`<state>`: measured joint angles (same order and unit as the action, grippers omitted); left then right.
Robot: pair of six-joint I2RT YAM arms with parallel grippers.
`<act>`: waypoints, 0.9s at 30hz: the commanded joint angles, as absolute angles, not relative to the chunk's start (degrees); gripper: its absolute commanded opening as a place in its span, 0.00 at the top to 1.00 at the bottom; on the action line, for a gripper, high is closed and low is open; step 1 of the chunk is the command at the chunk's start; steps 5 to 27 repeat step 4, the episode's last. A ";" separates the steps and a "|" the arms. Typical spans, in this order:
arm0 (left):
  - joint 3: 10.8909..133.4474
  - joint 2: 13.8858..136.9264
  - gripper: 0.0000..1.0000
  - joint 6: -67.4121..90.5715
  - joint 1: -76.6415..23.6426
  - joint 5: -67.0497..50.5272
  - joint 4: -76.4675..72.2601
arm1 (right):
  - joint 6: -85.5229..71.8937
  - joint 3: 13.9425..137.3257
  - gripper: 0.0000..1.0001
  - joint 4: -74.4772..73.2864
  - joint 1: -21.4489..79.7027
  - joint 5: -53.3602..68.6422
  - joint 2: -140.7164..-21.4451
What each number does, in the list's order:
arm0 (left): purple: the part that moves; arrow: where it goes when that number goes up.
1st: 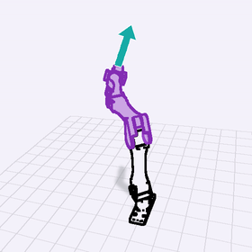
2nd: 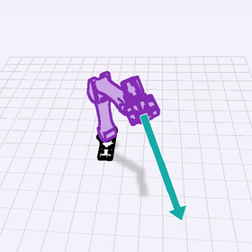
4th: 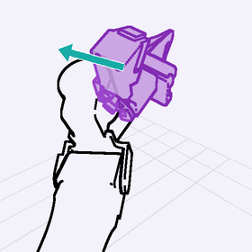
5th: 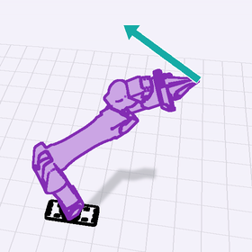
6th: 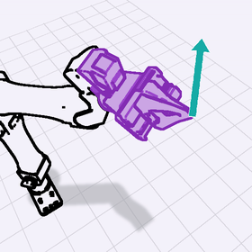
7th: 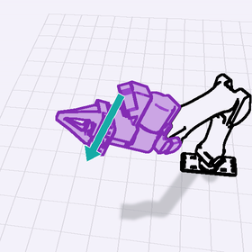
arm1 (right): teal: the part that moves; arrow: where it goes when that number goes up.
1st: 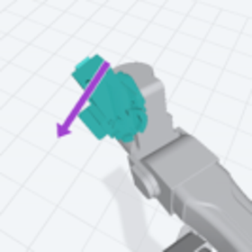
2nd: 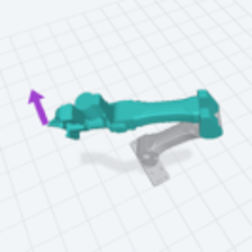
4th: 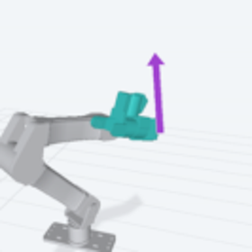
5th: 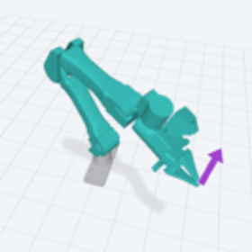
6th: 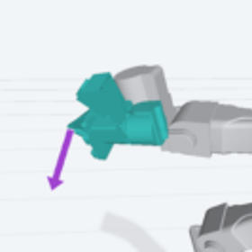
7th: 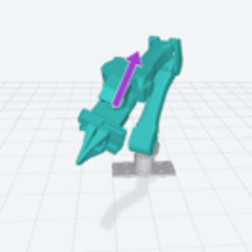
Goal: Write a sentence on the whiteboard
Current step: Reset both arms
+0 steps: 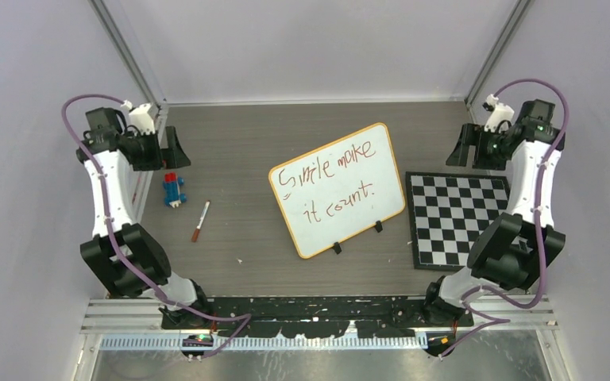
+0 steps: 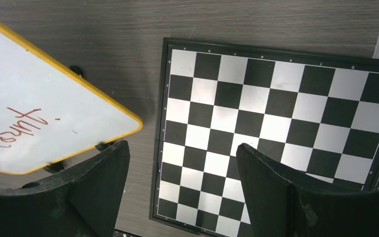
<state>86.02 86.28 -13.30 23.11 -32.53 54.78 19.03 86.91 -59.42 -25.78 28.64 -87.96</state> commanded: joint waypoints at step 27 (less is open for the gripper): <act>80.57 83.75 0.00 -12.26 23.55 -30.78 51.85 | 16.01 85.57 0.16 -55.66 -26.28 29.50 -87.85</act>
